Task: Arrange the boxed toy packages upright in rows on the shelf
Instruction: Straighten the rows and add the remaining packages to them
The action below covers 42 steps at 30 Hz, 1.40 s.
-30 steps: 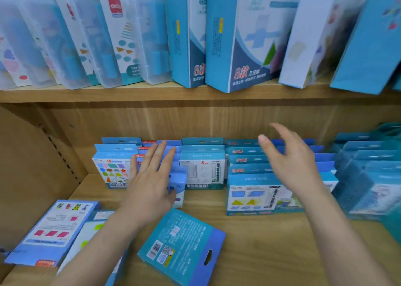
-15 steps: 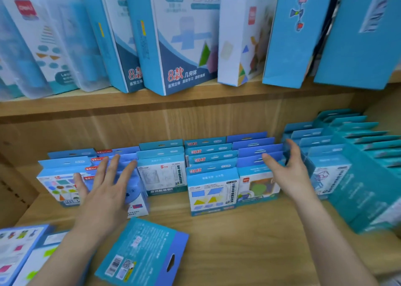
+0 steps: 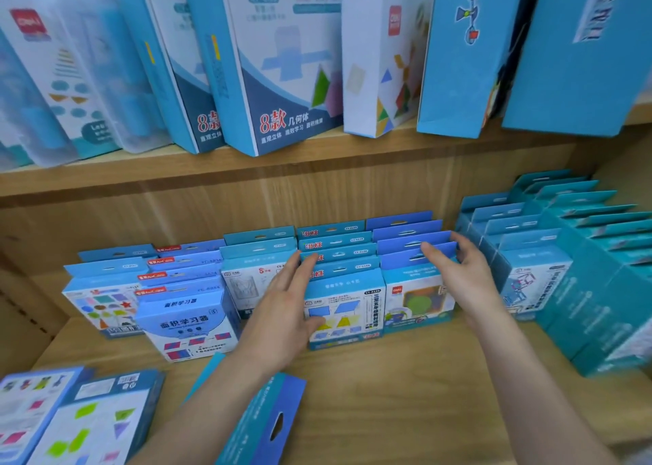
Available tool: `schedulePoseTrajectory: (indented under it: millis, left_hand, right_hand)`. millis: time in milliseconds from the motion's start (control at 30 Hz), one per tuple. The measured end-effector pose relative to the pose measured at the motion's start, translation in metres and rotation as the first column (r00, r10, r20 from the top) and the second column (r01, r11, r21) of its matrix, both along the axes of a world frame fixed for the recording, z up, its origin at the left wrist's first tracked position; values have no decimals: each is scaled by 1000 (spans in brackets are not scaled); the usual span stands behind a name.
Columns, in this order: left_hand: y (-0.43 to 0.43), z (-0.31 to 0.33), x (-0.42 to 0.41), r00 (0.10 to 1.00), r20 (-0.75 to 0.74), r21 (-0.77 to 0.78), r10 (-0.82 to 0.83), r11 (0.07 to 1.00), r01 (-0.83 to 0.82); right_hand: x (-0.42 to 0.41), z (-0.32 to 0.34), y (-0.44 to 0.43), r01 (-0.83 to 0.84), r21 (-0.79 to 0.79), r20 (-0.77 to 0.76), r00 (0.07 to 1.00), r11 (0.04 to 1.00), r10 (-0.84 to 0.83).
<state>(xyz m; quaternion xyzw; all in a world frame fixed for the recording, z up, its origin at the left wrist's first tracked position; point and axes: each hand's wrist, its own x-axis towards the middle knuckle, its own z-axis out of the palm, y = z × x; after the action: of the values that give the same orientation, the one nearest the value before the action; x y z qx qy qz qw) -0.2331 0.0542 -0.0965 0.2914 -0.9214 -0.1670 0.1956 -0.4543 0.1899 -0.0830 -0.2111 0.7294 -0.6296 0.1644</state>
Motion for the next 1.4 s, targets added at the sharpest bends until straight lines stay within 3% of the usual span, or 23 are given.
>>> schedulePoseTrajectory:
  millis: [467,567,667,800,900,1000,1233,1400]
  left_hand:
    - [-4,-10,-2,1000,-29,-80,8,997,-11]
    - [-6,-4,5,998,-63,-29,0,1000,-2]
    - [-1,7,21,992,-125,-33,-4,999,0]
    - [-5,15,65,979,-187,-178,78,978,-112]
    - [-26,8,108,943,-99,-349,318,877,-332]
    - [-48,-1,134,879,46,-375,474,824,-425]
    - [-70,-7,136,905,102,-411,413,846,-339]
    - [-74,-5,142,903,75,-379,423,850,-367]
  right_hand:
    - [3,1,11,-113,140,-109,986,984,129]
    - [10,2,13,24,213,-324,945,977,47]
    - [29,9,15,168,192,-594,804,967,-22]
    - [69,17,7,70,146,-722,689,987,58]
    - [104,13,-4,-65,171,-759,628,983,174]
    - [134,3,-14,-197,227,-765,570,954,300]
    - [167,-11,-10,-331,408,-687,502,851,525]
    - [180,-22,0,-357,641,-549,405,679,731]
